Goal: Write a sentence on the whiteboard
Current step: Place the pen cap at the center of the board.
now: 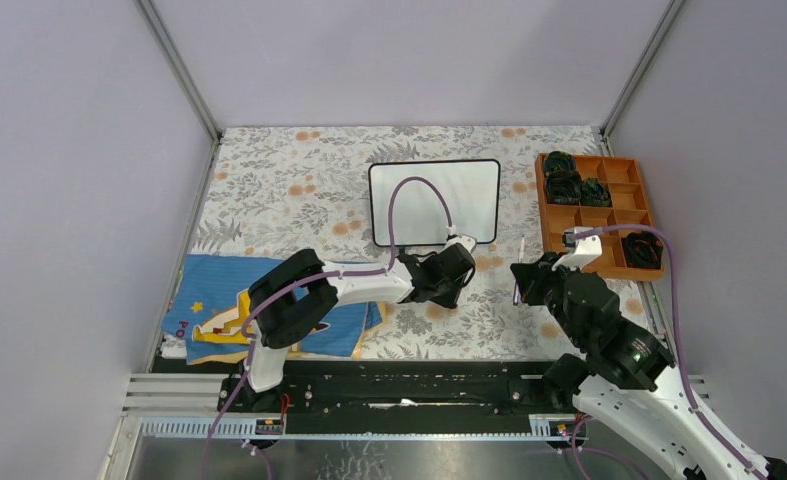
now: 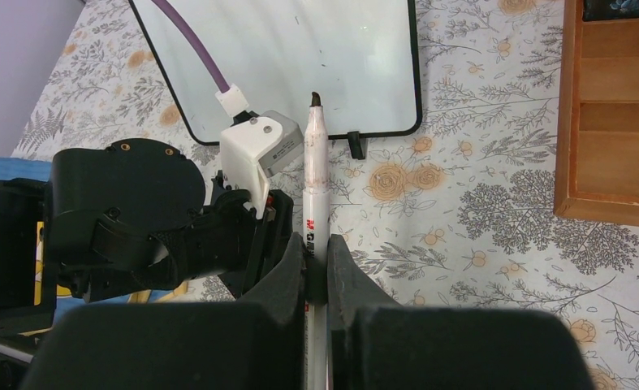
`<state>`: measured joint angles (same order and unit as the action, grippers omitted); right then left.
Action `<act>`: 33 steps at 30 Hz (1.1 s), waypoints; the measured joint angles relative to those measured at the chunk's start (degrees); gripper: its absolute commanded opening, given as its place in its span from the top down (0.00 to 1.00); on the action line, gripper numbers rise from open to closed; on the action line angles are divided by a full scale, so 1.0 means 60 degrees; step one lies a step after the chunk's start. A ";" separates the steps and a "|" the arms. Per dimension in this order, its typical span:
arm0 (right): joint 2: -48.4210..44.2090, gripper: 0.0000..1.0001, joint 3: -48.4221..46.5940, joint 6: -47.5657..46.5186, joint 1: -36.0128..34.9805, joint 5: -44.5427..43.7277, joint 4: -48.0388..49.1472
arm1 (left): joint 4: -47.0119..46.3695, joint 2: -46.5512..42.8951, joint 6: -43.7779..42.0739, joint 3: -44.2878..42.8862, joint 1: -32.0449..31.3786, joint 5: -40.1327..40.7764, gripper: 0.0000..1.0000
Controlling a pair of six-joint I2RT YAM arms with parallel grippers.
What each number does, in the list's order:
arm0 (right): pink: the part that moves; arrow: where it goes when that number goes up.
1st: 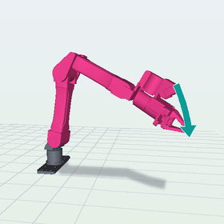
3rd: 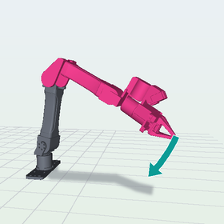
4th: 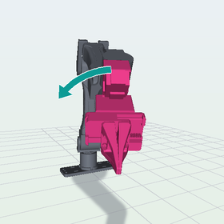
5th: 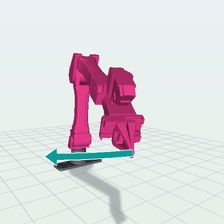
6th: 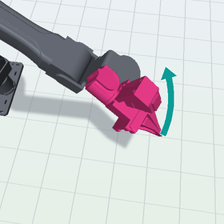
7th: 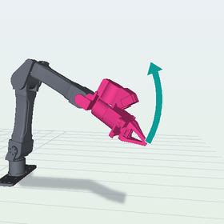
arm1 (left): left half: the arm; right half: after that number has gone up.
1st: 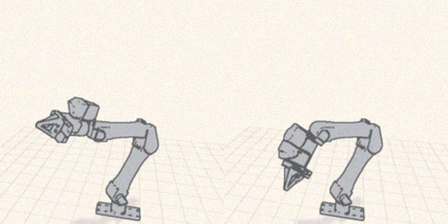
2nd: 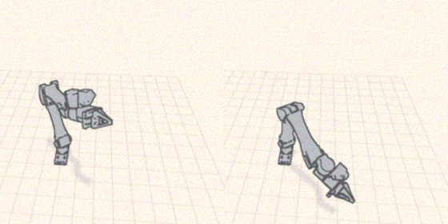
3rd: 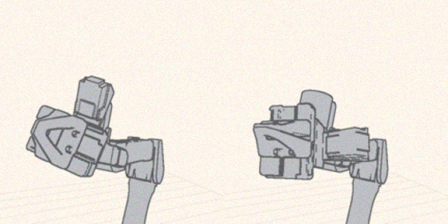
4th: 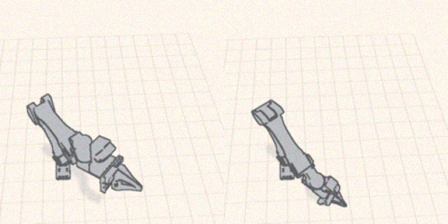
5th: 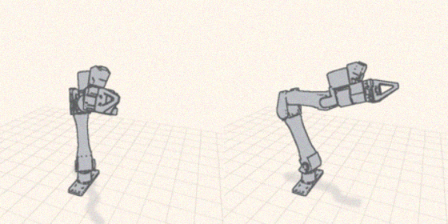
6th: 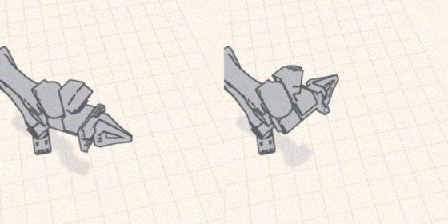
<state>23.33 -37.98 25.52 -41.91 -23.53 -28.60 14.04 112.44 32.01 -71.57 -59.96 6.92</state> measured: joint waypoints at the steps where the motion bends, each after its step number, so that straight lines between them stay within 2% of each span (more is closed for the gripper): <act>1: -0.0004 1.00 0.0000 0.0000 0.0000 0.0000 -0.0011 | -0.0004 0.0000 0.0000 0.0000 0.0000 0.0000 0.66; 7: -0.0044 1.00 0.0004 0.0000 0.0000 0.0000 -0.0120 | -0.0015 0.0000 0.0007 0.0000 -0.0011 0.0000 0.61; 16: -0.0062 1.00 0.0004 0.0004 0.0000 0.0004 -0.0164 | 0.0087 -0.0175 0.0106 0.0004 -0.0018 0.0160 0.41; 20: -0.0069 1.00 0.0004 0.0007 0.0000 0.0015 -0.0189 | 0.0310 -0.0678 0.0142 0.0004 -0.0018 0.0346 0.36; 27: -0.0033 1.00 -0.0142 -0.0084 0.0004 0.0302 -0.0328 | 0.0517 -0.2918 0.0273 0.0029 -0.0018 0.0816 0.34; 31: 0.0204 1.00 -0.0616 -0.0444 0.0000 0.1246 -0.0215 | 0.0055 -0.5195 0.0219 0.0696 -0.0018 0.1169 0.26; 33: 0.0441 1.00 -0.0940 -0.0674 0.0000 0.2022 -0.0066 | -0.0739 -0.6743 -0.0011 0.1537 -0.0018 0.1209 0.23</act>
<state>25.98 -43.62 21.47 -41.91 -11.40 -28.99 9.61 71.99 31.94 -62.35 -60.07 14.17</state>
